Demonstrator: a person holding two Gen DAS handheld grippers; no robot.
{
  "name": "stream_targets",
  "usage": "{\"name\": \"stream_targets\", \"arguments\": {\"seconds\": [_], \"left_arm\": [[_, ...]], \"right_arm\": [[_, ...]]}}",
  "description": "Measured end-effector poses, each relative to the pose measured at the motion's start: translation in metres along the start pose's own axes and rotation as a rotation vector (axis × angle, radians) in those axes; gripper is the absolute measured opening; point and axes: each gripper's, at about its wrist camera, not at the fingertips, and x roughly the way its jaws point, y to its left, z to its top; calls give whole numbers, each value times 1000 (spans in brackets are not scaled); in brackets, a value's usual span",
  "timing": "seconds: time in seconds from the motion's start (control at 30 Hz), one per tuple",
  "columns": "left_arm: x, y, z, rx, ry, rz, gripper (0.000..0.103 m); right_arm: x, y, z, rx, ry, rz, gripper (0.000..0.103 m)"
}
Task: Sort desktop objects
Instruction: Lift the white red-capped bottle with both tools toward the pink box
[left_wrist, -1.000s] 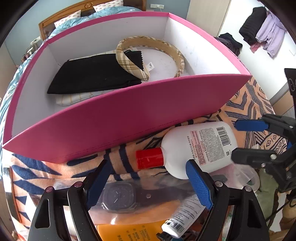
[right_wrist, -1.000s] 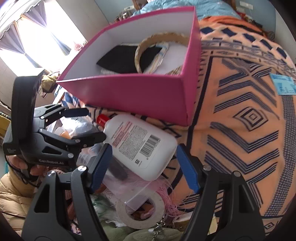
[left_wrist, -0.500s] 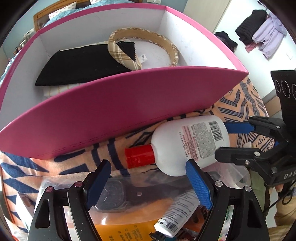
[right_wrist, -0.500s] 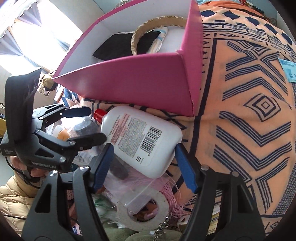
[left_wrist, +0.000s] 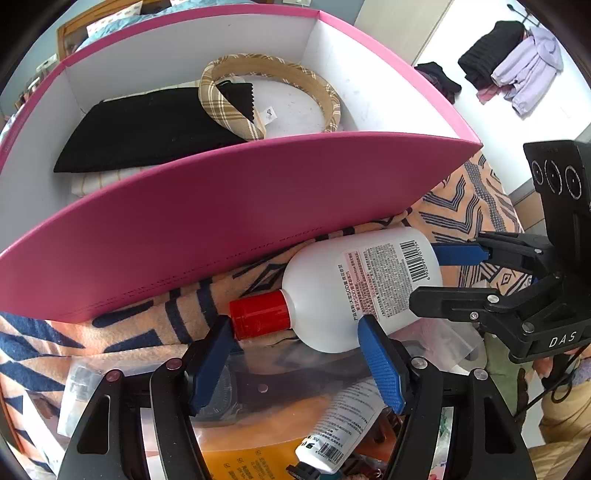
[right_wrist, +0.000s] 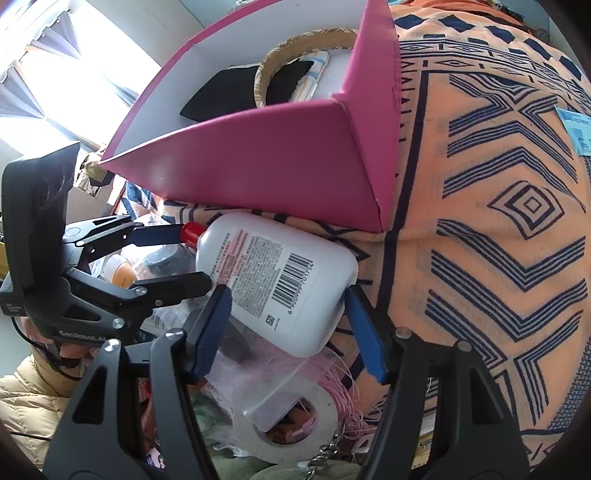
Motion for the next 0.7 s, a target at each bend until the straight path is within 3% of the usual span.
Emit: {"name": "stream_targets", "arguments": {"seconds": [0.13, 0.3, 0.53, 0.7], "left_arm": [[0, 2, 1, -17, 4, -24, 71], [-5, 2, -1, -11, 1, -2, 71], [-9, -7, -4, 0, -2, 45, 71], [-15, -4, -9, -23, -1, 27, 71]], "right_arm": [[-4, -2, -1, 0, -3, 5, 66], [-5, -3, -3, -9, -17, -3, 63], [-14, 7, -8, -46, -65, -23, 61], [-23, 15, -13, -73, -124, -59, 58]]}}
